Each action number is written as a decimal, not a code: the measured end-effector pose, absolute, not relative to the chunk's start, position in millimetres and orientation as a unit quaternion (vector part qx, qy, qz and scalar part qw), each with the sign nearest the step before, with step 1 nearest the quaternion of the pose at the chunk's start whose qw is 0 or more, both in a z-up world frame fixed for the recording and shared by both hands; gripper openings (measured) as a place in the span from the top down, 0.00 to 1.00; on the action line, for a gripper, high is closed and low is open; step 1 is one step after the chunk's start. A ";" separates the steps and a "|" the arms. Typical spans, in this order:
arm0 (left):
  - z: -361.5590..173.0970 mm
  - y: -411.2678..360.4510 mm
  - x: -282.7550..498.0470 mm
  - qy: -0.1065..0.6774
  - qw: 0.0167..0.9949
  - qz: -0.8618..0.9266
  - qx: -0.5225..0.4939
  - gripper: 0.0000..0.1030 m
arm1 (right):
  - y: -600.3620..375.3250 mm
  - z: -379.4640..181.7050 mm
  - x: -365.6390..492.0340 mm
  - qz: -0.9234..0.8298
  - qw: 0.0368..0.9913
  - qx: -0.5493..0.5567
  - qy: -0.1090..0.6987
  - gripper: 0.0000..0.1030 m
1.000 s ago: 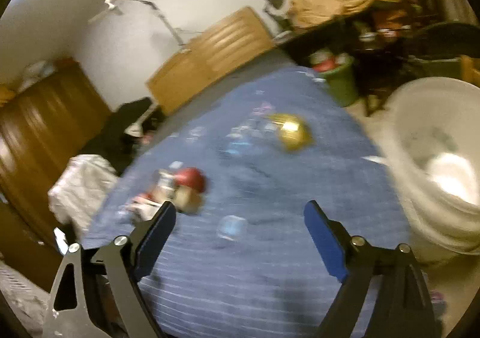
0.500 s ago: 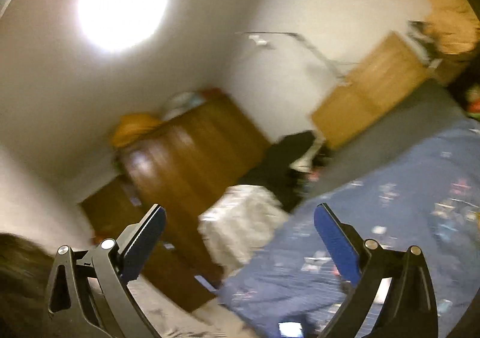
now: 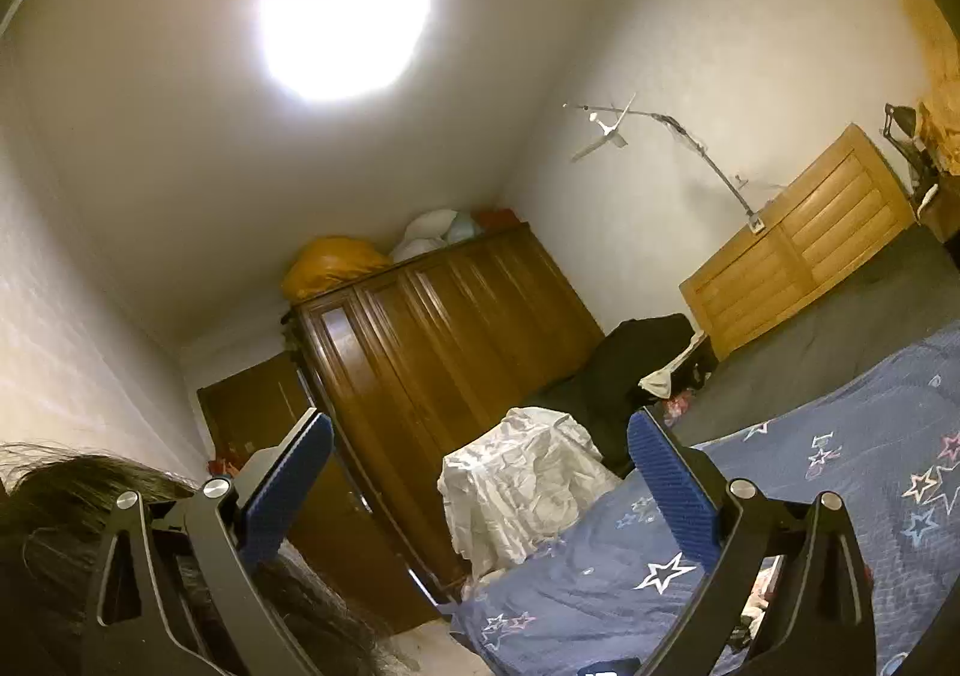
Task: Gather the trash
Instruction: 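Grasp the white-red tube box with the left gripper while the right tool approaches the pile, then grasp the cream sponge block with the right gripper and lift it, then carry the tube box and sponge over the white bucket with both grippers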
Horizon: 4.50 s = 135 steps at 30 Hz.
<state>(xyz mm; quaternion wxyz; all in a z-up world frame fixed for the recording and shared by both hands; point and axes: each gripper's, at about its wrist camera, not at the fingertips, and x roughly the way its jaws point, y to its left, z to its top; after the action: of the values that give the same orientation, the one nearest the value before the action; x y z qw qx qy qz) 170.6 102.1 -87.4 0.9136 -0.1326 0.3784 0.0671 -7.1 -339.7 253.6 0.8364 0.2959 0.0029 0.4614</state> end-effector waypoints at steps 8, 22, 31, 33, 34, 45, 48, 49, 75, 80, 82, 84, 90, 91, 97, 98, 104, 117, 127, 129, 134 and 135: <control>-17.7 39.6 274.7 0.324 0.946 -0.010 -0.020 0.20 | -366.9 251.1 -26.1 0.427 0.847 0.316 -0.010 0.04; -30.3 1.9 300.4 0.346 0.933 -0.099 0.014 1.00 | -385.5 81.0 49.7 0.131 0.954 0.190 0.189 0.04; -13.7 82.3 182.5 0.317 0.944 -0.083 -0.049 1.00 | -321.0 -75.0 116.7 0.106 0.942 0.084 0.309 0.05; -34.6 92.1 171.3 0.342 0.936 -0.071 -0.049 1.00 | -301.8 -94.5 130.4 0.125 0.935 0.075 0.324 0.06; -41.0 96.2 169.2 0.352 0.932 -0.070 -0.053 1.00 | -296.9 -101.3 135.1 0.126 0.935 0.068 0.325 0.06; -22.3 -12.8 345.0 0.381 0.921 -0.070 0.028 0.14 | -274.2 -118.9 147.0 0.130 0.925 0.078 0.347 0.06; -60.3 -32.3 398.9 0.444 0.893 -0.009 0.068 0.24 | -295.5 -123.5 141.8 0.117 0.921 0.109 0.356 0.06; -69.9 -33.0 406.3 0.460 0.885 -0.007 0.073 0.48 | -303.4 -125.0 141.4 0.115 0.919 0.119 0.357 0.06; -66.0 69.4 179.5 0.412 0.904 -0.074 -0.089 0.77 | -254.4 -169.6 249.8 0.117 0.906 0.052 0.404 0.70; -58.3 55.5 169.2 0.378 0.923 -0.048 -0.060 0.77 | -275.1 -152.3 203.9 0.125 0.910 0.099 0.383 0.71; -55.4 49.2 167.3 0.373 0.926 -0.029 -0.047 0.77 | -273.1 -145.1 178.5 0.132 0.914 0.100 0.371 0.71; -53.8 38.2 162.2 0.368 0.929 -0.010 -0.031 0.77 | -266.5 -139.5 157.1 0.138 0.920 0.092 0.356 0.71; -48.7 11.5 144.0 0.344 0.938 0.023 0.015 0.77 | -239.0 -130.4 103.1 0.147 0.936 0.041 0.317 0.71; -47.6 8.7 141.2 0.340 0.940 0.028 0.024 0.77 | -237.4 -129.0 99.3 0.149 0.937 0.037 0.315 0.71; -38.2 1.9 128.7 0.318 0.946 0.042 0.048 0.77 | -237.7 -116.4 82.8 0.149 0.943 0.028 0.295 0.71; -36.0 1.6 127.4 0.314 0.947 0.043 0.049 0.77 | -237.6 -115.8 80.6 0.149 0.944 0.027 0.294 0.71; -27.3 -1.3 121.6 0.301 0.951 0.047 0.053 0.77 | -233.9 -107.4 67.6 0.154 0.946 0.015 0.284 0.71; -18.3 -18.9 120.7 0.289 0.955 0.037 0.064 0.77 | -240.1 -95.6 56.9 0.147 0.952 0.014 0.267 0.71; -1.9 -61.6 128.2 0.269 0.959 0.004 0.086 0.77 | -276.9 -68.6 39.0 0.103 0.969 0.024 0.222 0.71; 3.2 -78.8 131.2 0.263 0.961 -0.010 0.091 0.77 | -291.5 -61.8 36.1 0.088 0.972 0.029 0.214 0.71; 10.7 -125.1 137.4 0.253 0.960 -0.053 0.104 0.77 | -335.6 -46.1 29.1 0.044 0.978 0.039 0.198 0.71; 11.9 -134.7 137.9 0.250 0.960 -0.060 0.108 0.77 | -348.2 -42.8 26.5 0.031 0.979 0.040 0.195 0.71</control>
<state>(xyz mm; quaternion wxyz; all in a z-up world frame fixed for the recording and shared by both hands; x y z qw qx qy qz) 137.9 -134.7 11.9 0.9603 0.1077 0.2502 -0.0602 26.5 -348.2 -42.8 0.9794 0.0398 0.1953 0.0314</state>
